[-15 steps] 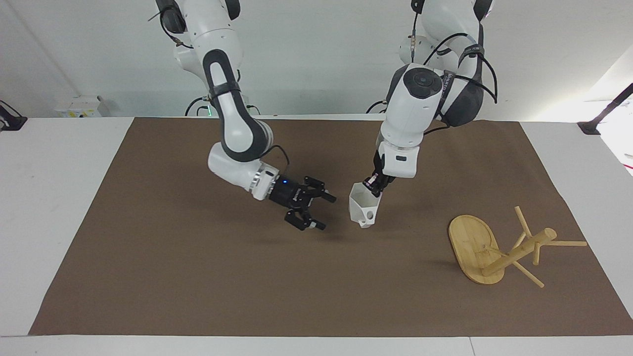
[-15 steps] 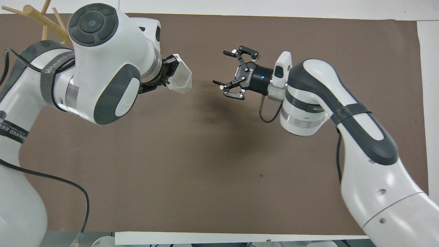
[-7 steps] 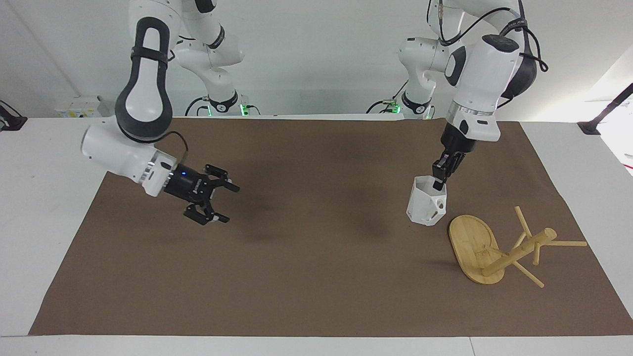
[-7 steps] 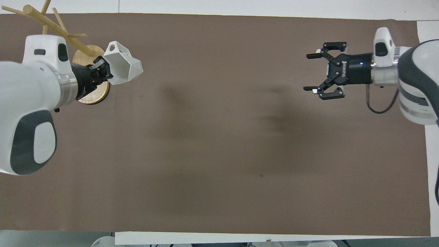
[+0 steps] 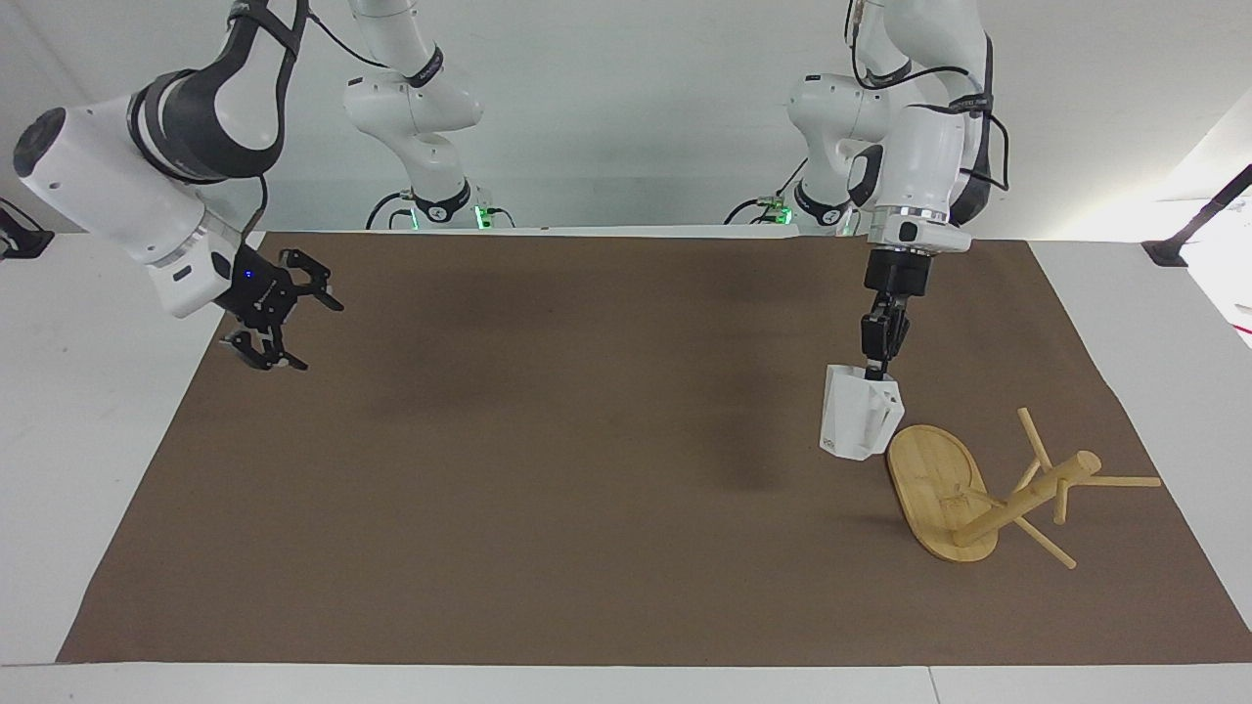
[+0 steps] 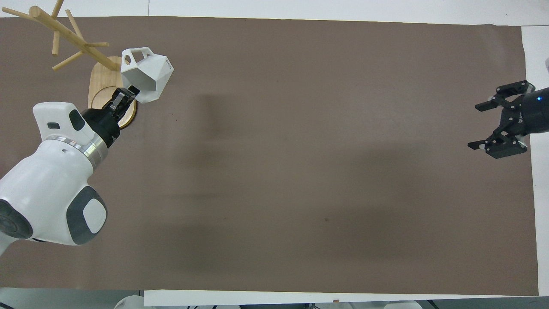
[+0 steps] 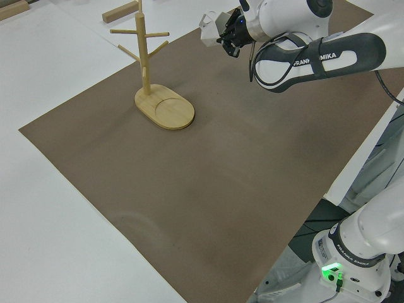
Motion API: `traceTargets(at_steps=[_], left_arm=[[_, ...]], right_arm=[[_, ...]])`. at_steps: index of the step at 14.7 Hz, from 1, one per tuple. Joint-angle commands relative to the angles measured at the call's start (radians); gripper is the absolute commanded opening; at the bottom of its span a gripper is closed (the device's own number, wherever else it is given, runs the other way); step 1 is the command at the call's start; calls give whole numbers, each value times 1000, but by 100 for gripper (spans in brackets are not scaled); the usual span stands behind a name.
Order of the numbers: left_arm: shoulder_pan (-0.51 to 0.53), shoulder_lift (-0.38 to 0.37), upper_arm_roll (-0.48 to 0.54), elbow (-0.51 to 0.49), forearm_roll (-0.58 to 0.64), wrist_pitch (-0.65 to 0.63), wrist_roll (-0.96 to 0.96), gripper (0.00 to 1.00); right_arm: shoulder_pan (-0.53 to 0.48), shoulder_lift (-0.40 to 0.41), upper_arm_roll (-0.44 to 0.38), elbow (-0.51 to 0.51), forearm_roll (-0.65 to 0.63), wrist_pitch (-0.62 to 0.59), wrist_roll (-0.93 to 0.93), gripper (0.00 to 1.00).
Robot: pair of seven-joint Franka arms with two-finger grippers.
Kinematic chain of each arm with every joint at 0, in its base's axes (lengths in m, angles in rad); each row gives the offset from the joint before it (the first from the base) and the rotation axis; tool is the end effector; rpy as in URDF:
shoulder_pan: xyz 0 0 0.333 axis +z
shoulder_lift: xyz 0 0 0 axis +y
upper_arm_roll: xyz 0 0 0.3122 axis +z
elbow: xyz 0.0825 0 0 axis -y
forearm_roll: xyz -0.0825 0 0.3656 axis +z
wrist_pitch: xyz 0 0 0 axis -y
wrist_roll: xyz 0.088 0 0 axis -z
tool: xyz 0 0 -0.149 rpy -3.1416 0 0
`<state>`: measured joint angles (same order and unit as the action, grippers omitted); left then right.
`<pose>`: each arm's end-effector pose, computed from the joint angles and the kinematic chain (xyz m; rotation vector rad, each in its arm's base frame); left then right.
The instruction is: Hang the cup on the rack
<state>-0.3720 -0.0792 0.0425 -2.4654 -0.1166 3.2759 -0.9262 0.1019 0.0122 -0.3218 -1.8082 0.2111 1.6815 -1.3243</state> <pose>0.5140 -0.1624 0.4151 2.2791 0.8593 0.9070 0.5219 -0.0864 0.4772 -2.4965 -1.4731 -0.0636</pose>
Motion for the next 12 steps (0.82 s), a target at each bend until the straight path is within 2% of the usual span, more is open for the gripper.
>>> traceTargets(at_steps=[1,8,12], left_arm=[[33,87,-9,45,-8,67,-10,0],[96,116,-7,71,31,61,1,0],[140,127,-7,74,89,54,4,0]], right_arm=[[9,0,7,108,-181,-135,298,100],[1,-40,7,122,-223,-295,1016,100],[-4,-57,0,95,-223,-287,1080,100]])
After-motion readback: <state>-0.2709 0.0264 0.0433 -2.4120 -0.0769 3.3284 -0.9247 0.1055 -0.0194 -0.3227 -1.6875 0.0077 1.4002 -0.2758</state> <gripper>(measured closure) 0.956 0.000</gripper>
